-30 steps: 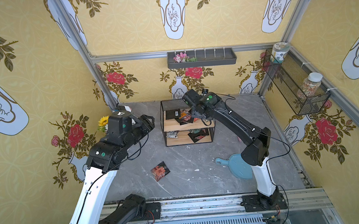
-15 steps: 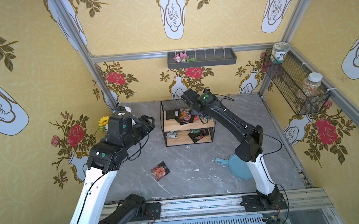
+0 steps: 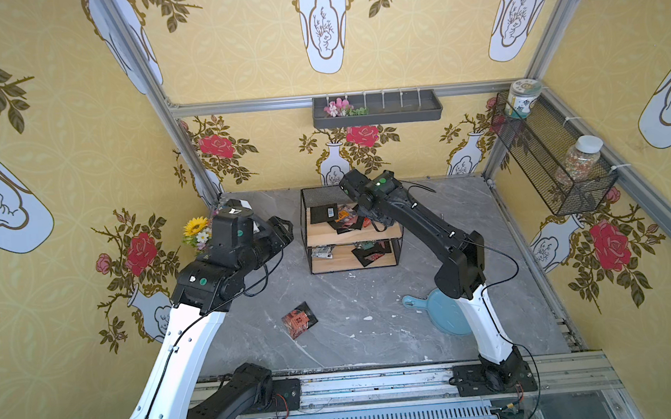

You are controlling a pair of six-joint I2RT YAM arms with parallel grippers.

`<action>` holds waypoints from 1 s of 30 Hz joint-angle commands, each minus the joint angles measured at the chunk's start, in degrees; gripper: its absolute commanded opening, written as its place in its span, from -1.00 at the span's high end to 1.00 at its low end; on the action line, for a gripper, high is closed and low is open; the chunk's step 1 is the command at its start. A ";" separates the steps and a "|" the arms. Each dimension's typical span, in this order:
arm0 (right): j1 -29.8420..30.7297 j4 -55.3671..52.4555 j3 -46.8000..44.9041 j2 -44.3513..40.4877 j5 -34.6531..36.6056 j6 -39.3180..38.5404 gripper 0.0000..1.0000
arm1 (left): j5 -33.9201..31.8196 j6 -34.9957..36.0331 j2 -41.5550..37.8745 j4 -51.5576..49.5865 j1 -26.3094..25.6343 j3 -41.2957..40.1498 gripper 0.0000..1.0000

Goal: Remove the tea bags from the shelf
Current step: Pick up the tea bag from the shelf.

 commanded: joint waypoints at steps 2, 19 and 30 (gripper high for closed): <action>-0.11 -1.27 -2.24 -0.25 -1.76 1.66 -0.22 | 0.96 2.02 1.01 2.87 0.02 -3.11 -0.51; -0.23 1.25 -4.43 -4.65 -1.48 2.64 0.63 | -0.84 5.85 12.28 8.23 0.10 0.54 -0.49; 0.03 3.35 -4.08 -7.73 0.14 1.02 1.00 | -1.57 7.99 18.30 9.44 0.10 1.59 -0.46</action>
